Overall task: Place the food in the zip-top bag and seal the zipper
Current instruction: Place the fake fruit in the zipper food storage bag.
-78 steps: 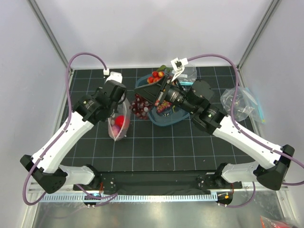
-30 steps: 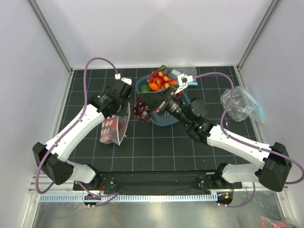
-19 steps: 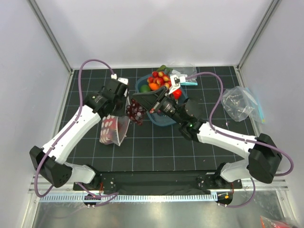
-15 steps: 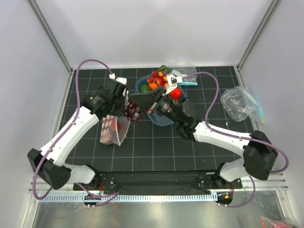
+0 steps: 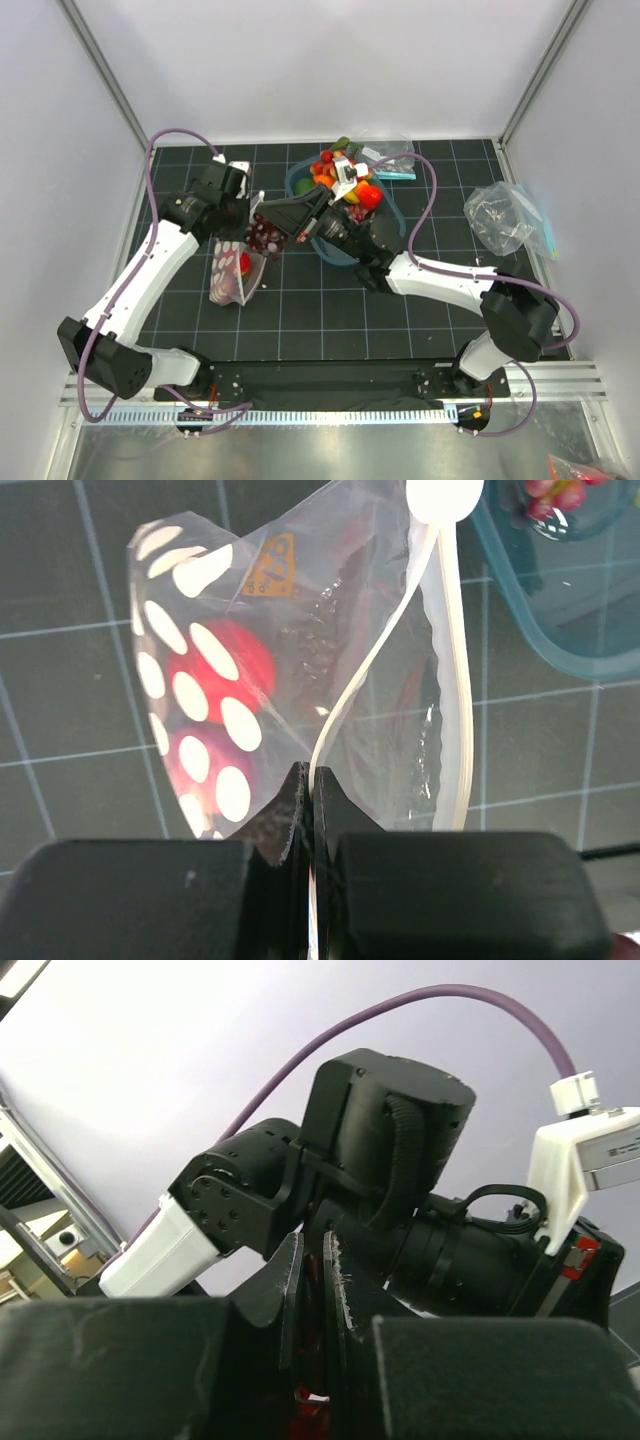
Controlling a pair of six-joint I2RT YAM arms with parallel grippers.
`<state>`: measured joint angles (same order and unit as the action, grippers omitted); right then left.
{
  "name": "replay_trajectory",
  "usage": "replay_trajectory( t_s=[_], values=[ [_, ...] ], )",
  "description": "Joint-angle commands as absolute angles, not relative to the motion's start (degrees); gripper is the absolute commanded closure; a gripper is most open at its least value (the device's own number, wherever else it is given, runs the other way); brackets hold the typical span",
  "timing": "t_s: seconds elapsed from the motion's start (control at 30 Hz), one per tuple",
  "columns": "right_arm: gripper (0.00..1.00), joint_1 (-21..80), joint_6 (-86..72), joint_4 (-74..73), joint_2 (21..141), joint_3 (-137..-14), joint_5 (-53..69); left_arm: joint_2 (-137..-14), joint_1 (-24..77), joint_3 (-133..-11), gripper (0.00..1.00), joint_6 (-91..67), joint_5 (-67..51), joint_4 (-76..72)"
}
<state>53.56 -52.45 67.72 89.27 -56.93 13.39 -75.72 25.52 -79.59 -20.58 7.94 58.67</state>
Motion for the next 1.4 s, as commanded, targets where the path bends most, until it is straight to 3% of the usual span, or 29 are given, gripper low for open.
replay_trajectory(
  t_s=[0.0,0.4,0.97,1.37],
  values=[
    [0.99,54.4,-50.98,73.83,88.07,-60.03,14.06,-74.79,24.44,-79.45,1.0,-20.13,1.5,56.34],
    [0.99,55.11,-48.87,72.16,89.29,-66.35,20.03,-74.62,19.25,-80.6,1.0,-20.92,-9.4,56.69],
    [0.99,56.34,-49.92,70.67,103.61,-81.2,31.46,-78.57,8.44,-79.1,1.0,-21.88,-27.42,54.23],
    [0.99,56.08,-40.26,65.83,102.31,-78.24,32.79,-77.87,4.4,-77.78,1.0,-22.85,-31.73,53.61]
  ],
)
